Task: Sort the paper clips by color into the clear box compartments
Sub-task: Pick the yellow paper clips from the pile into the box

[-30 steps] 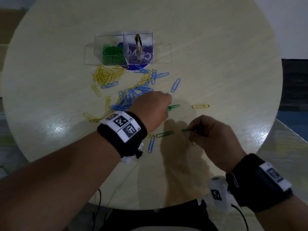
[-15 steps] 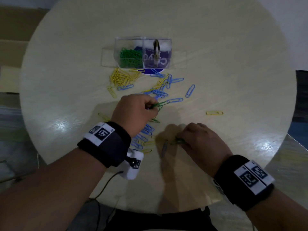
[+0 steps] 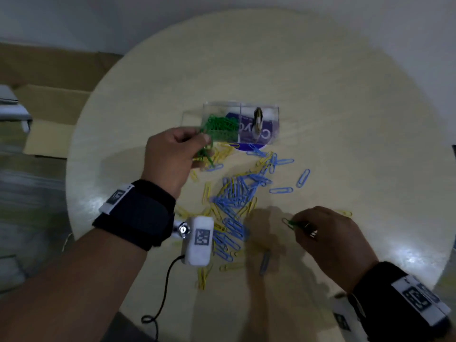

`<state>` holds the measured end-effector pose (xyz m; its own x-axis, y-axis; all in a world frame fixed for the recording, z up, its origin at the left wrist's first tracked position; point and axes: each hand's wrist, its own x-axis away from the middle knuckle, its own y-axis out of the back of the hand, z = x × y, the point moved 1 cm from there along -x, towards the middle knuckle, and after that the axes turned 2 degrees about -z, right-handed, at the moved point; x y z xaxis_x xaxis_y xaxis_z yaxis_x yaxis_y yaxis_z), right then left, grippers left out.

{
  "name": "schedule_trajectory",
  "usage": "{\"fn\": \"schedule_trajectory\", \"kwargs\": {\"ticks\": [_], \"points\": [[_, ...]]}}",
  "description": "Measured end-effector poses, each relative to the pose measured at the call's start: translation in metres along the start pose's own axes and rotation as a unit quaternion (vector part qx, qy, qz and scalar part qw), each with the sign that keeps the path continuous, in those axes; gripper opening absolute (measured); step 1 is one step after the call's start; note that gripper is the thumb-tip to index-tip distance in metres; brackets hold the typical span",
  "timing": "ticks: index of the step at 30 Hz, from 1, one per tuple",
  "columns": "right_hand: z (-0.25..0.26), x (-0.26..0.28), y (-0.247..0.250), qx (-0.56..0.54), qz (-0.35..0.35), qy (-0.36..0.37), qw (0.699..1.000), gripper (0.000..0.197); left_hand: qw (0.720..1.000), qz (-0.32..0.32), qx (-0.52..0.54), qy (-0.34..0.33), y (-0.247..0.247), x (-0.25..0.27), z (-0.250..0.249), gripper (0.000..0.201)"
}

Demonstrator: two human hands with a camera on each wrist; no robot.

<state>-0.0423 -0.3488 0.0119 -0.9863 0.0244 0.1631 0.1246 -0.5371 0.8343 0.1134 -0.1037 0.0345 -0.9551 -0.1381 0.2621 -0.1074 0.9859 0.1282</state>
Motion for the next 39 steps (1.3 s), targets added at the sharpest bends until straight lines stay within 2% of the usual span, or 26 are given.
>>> {"fn": "schedule_trajectory", "kwargs": {"ticks": [3,5,8,10,13,16,18,20,23,25,28,30,32,35,39], "points": [[0.008,-0.021,0.011,-0.02,-0.041,0.015,0.999,0.016,0.997,-0.037,0.038,-0.05,-0.009,-0.03,-0.024,0.011],[0.013,-0.033,0.017,-0.025,-0.064,0.021,0.997,0.016,0.995,-0.054,0.027,-0.085,-0.015,-0.049,-0.029,0.009],[0.023,-0.052,0.026,-0.044,-0.09,0.019,0.995,0.016,0.988,-0.043,-0.083,-0.124,-0.024,-0.064,-0.016,0.008],[0.031,-0.067,0.03,-0.048,-0.104,0.023,0.993,0.016,0.98,-0.016,-0.16,-0.117,-0.028,-0.066,-0.003,0.021],[0.049,-0.094,0.033,-0.066,-0.12,0.024,0.99,0.012,0.974,-0.008,-0.198,-0.108,-0.026,-0.065,0.005,0.035],[0.072,-0.131,0.029,-0.11,-0.132,0.015,0.985,0.01,0.968,-0.044,-0.203,-0.141,-0.015,-0.062,-0.004,0.027],[0.088,-0.158,0.023,-0.112,-0.14,0.017,0.984,0.009,0.972,-0.061,-0.169,-0.151,-0.004,-0.053,-0.01,0.02],[0.1,-0.183,0.013,-0.1,-0.129,0.016,0.986,0.009,0.978,-0.069,-0.144,-0.136,0.012,-0.039,-0.009,0.013],[0.108,-0.207,0.0,-0.025,-0.082,0.026,0.996,0.018,0.97,-0.056,-0.195,-0.13,0.042,-0.016,0.008,0.011],[0.107,-0.202,0.002,0.002,-0.089,0.034,0.995,0.024,0.955,-0.028,-0.266,-0.131,0.06,0.0,0.026,0.009],[0.094,-0.164,0.01,-0.024,-0.126,0.034,0.991,0.015,0.917,0.046,-0.364,-0.156,0.08,0.025,0.059,0.011],[0.082,-0.126,0.004,-0.037,-0.082,0.016,0.996,0.008,0.879,0.101,-0.418,-0.204,0.084,0.043,0.075,0.017],[0.068,-0.091,-0.01,-0.042,-0.042,0.006,0.998,0.009,0.851,0.146,-0.437,-0.253,0.081,0.056,0.083,0.02],[0.049,-0.06,-0.031,-0.031,-0.005,-0.011,0.999,0.009,0.828,0.191,-0.451,-0.273,0.069,0.065,0.088,0.02],[0.044,-0.051,-0.053,0.024,0.018,-0.041,0.999,0.014,0.814,0.199,-0.48,-0.259,0.058,0.07,0.094,0.022]]}}
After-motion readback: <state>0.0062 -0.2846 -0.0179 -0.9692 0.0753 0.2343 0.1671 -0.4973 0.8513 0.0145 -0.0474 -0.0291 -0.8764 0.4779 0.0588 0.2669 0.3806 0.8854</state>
